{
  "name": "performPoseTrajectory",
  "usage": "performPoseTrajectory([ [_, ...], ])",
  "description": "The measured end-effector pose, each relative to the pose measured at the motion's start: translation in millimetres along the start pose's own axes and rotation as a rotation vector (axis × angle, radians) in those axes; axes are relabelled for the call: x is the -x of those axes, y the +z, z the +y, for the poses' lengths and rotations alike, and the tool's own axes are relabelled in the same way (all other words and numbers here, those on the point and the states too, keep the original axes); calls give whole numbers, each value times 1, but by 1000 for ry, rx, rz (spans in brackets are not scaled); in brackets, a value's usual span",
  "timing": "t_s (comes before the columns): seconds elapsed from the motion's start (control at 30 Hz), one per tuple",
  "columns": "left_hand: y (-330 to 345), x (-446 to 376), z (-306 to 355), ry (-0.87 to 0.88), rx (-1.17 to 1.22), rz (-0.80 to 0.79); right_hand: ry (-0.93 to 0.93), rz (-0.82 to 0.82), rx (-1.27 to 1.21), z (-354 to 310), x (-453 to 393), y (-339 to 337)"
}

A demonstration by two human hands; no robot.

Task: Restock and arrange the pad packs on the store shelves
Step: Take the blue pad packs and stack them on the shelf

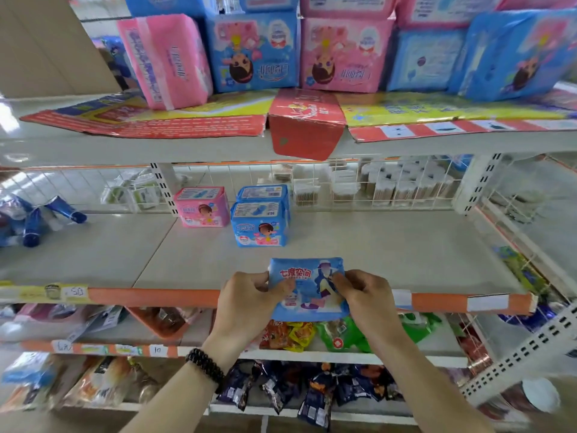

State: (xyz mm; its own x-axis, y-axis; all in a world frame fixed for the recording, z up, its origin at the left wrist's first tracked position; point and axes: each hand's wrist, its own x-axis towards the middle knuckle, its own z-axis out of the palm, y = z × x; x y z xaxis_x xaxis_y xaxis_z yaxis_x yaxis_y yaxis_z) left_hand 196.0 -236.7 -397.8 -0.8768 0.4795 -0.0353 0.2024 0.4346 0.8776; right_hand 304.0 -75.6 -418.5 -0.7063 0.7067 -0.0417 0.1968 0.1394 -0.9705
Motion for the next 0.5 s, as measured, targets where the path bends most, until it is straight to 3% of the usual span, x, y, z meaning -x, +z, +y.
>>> performPoseTrajectory([
  [0.2,15,12,1,-43,61,9,58,-15,-123,8,1,-10],
  [0.5,14,6,-29,-51,11,28,136,-90,-37,16,1,7],
])
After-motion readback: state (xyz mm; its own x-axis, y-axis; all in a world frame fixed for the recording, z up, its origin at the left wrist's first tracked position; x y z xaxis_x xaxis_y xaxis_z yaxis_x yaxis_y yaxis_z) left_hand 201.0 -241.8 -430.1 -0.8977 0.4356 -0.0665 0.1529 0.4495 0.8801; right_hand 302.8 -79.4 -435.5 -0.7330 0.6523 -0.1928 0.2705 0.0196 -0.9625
